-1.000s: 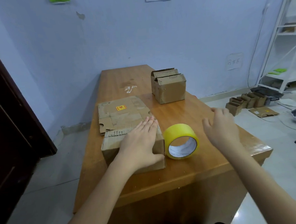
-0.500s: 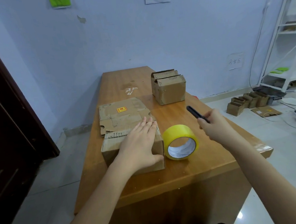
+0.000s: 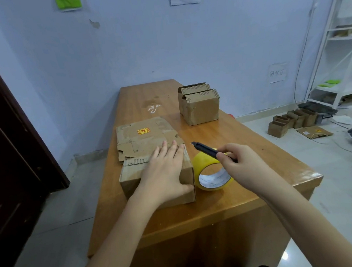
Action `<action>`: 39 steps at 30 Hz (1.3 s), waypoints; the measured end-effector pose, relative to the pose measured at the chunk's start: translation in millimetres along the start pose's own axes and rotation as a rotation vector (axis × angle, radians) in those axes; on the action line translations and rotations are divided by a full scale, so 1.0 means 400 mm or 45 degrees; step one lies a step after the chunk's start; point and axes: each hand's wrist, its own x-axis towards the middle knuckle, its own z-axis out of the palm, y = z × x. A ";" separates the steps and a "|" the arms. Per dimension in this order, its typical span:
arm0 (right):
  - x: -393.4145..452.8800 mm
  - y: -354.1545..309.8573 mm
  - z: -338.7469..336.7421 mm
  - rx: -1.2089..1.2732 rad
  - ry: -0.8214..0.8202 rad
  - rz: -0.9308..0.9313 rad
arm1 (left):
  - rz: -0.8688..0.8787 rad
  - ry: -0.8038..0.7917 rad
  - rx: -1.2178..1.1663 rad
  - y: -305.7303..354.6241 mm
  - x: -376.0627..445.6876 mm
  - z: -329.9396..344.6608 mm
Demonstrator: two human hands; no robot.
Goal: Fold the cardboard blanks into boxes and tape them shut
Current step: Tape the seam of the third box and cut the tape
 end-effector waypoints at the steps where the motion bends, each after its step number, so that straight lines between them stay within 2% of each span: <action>1: 0.000 0.004 -0.001 -0.047 0.012 0.000 | -0.002 -0.005 0.000 0.000 0.001 0.000; 7: 0.012 -0.003 0.021 -0.155 -0.085 0.014 | 0.000 -0.042 0.018 -0.001 0.002 -0.003; 15: -0.014 0.001 0.008 -0.002 -0.183 -0.013 | 0.016 -0.075 0.042 0.000 0.001 -0.008; 31: -0.122 0.015 -0.028 0.087 -0.170 -0.211 | 0.025 -0.064 0.064 -0.001 0.002 -0.004; 39: -0.080 0.022 -0.071 0.375 0.115 -0.004 | 0.036 -0.063 0.076 -0.002 -0.001 -0.006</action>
